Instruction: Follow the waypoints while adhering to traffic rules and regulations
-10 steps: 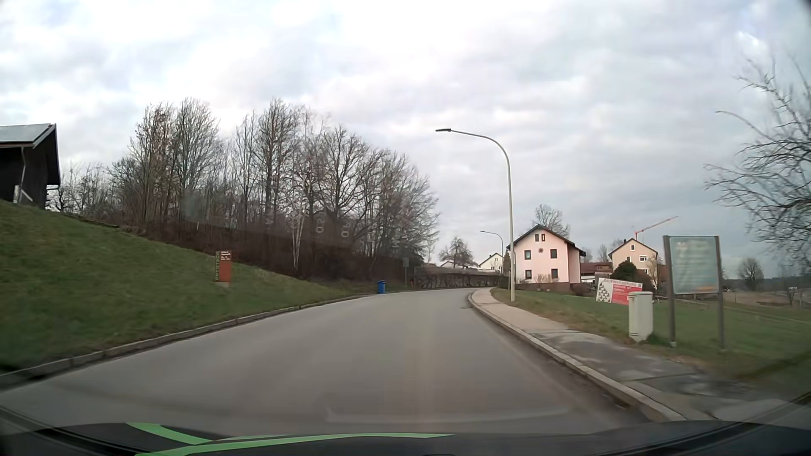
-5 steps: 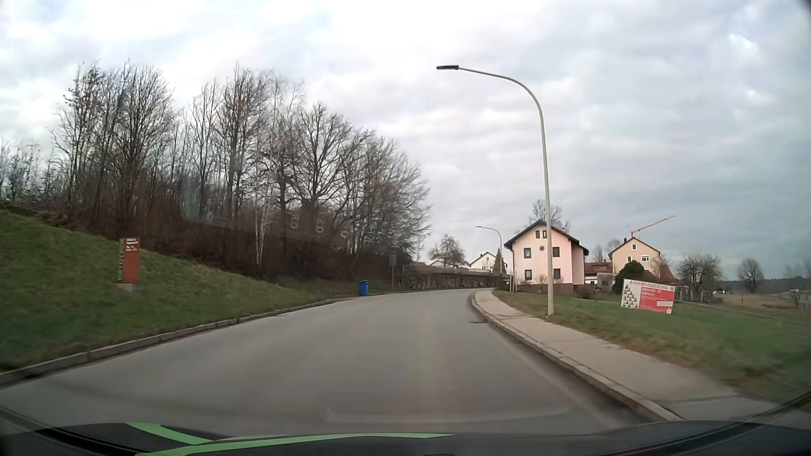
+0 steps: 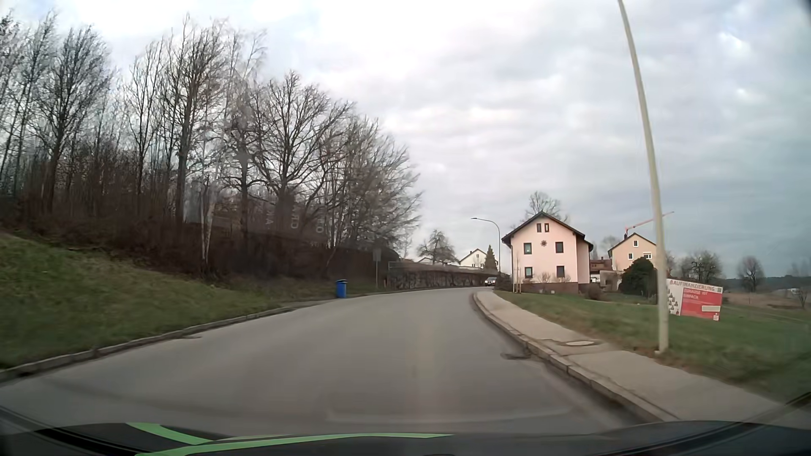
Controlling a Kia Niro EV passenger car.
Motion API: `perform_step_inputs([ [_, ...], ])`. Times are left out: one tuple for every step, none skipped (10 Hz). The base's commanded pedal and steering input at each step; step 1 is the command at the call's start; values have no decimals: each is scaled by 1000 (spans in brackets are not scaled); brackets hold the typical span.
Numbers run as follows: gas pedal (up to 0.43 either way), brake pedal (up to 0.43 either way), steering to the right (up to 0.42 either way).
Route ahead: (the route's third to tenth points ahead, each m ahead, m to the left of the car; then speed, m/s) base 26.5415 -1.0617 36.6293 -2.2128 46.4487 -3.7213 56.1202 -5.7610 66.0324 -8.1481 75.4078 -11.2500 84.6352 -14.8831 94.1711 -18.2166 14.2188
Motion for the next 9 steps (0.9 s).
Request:
perform_step_inputs([
  [248, 0, 23],
  [228, 0, 23],
  [228, 0, 23],
  [220, 0, 22],
  [209, 0, 23],
  [209, 0, 22],
  [209, 0, 23],
  [209, 0, 23],
  [197, 0, 23],
])
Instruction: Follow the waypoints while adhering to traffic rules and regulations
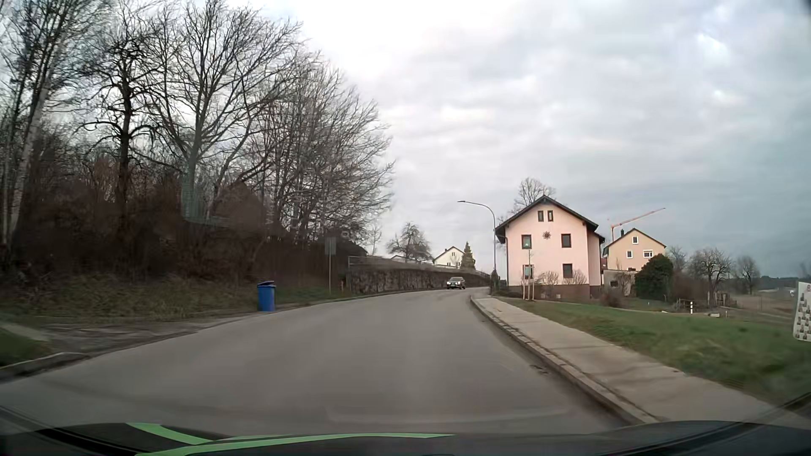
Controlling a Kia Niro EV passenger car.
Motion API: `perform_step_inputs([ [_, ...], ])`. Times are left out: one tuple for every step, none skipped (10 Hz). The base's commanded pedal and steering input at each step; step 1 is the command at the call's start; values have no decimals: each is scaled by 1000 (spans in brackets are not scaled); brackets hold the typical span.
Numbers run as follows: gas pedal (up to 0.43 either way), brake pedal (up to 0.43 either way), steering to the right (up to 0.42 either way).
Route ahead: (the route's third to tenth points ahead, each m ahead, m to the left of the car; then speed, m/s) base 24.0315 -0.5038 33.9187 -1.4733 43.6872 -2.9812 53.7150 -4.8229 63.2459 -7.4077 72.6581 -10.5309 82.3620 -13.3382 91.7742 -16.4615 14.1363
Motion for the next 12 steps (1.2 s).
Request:
perform_step_inputs([
  [197, 0, 22],
  [197, 0, 20],
  [197, 0, 18],
  [197, 0, 18],
  [197, 0, 18],
  [197, 0, 18],
  [197, 0, 18],
  [197, 0, 18],
  [197, 0, 19],
  [197, 0, 20],
  [197, 0, 21],
  [197, 0, 23],
])
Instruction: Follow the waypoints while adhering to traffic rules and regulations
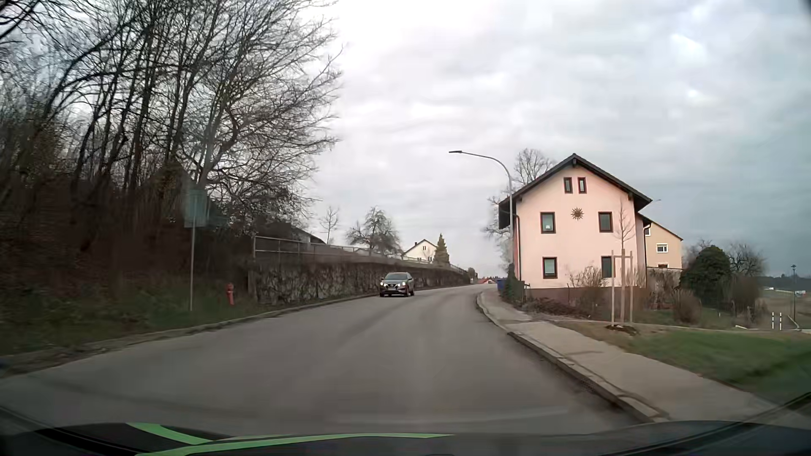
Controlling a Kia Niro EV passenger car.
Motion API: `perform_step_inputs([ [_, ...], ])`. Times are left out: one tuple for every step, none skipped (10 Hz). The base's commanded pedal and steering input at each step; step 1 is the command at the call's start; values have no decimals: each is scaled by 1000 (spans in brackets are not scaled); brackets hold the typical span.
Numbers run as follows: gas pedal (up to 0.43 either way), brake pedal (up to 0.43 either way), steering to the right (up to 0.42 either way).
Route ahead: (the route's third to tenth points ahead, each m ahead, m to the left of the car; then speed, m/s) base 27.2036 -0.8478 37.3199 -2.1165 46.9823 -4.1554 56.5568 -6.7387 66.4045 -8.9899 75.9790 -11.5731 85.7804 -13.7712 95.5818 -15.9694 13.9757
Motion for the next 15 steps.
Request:
perform_step_inputs([
  [197, 0, 25],
  [197, 0, 25],
  [197, 0, 25],
  [197, 0, 25],
  [197, 0, 25],
  [197, 0, 25],
  [197, 0, 24],
  [197, 0, 24],
  [197, 0, 23],
  [197, 0, 23],
  [197, 0, 22],
  [197, 0, 22],
  [197, 0, 22],
  [197, 0, 22],
  [197, 0, 22],
])
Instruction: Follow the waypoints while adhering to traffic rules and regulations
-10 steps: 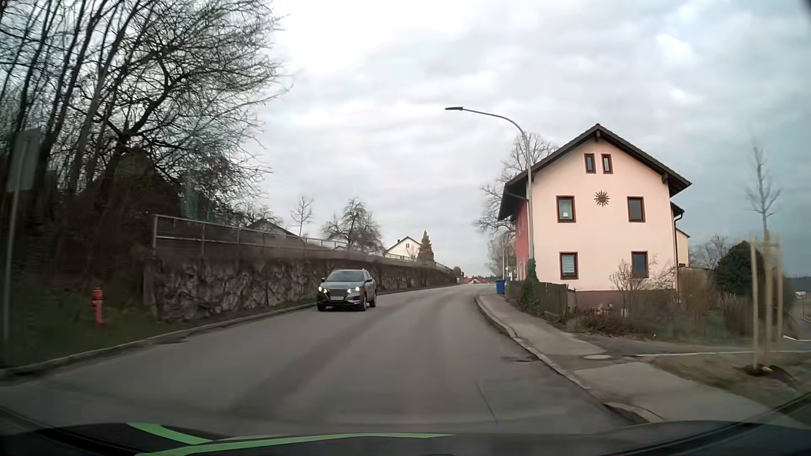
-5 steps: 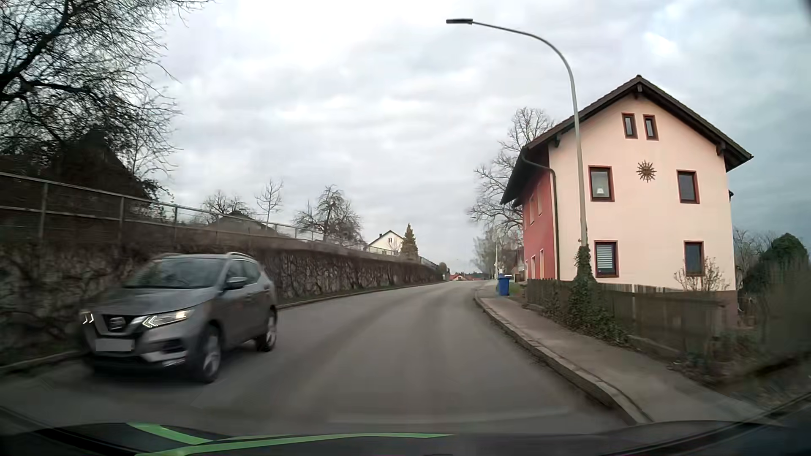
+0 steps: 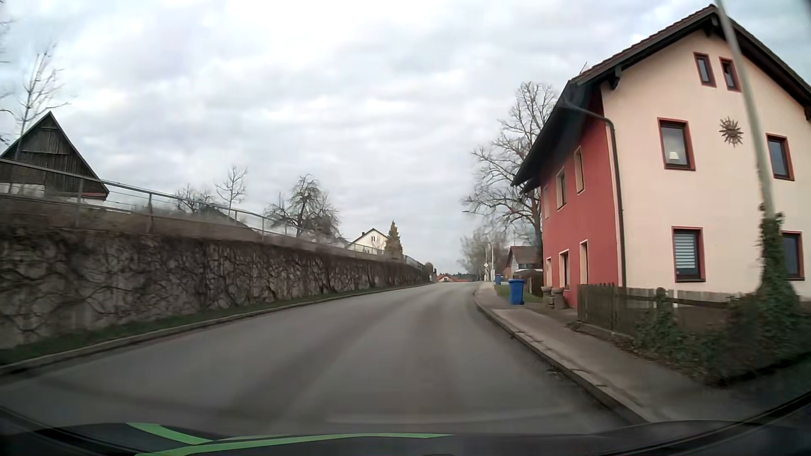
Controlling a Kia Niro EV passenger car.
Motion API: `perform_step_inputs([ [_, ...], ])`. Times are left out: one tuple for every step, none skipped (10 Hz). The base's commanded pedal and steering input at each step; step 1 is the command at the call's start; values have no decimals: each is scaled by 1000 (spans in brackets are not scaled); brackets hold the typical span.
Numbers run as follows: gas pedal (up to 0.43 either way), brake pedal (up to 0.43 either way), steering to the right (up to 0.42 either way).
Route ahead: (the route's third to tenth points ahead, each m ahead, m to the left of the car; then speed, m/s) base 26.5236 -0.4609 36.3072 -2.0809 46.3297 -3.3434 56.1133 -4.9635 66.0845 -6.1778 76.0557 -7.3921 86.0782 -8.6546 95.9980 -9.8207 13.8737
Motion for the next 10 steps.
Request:
perform_step_inputs([
  [197, 0, 22],
  [197, 0, 21],
  [197, 0, 21],
  [197, 0, 21],
  [197, 0, 21],
  [197, 0, 21],
  [197, 0, 21],
  [197, 0, 21],
  [197, 0, 20],
  [197, 0, 20],
])
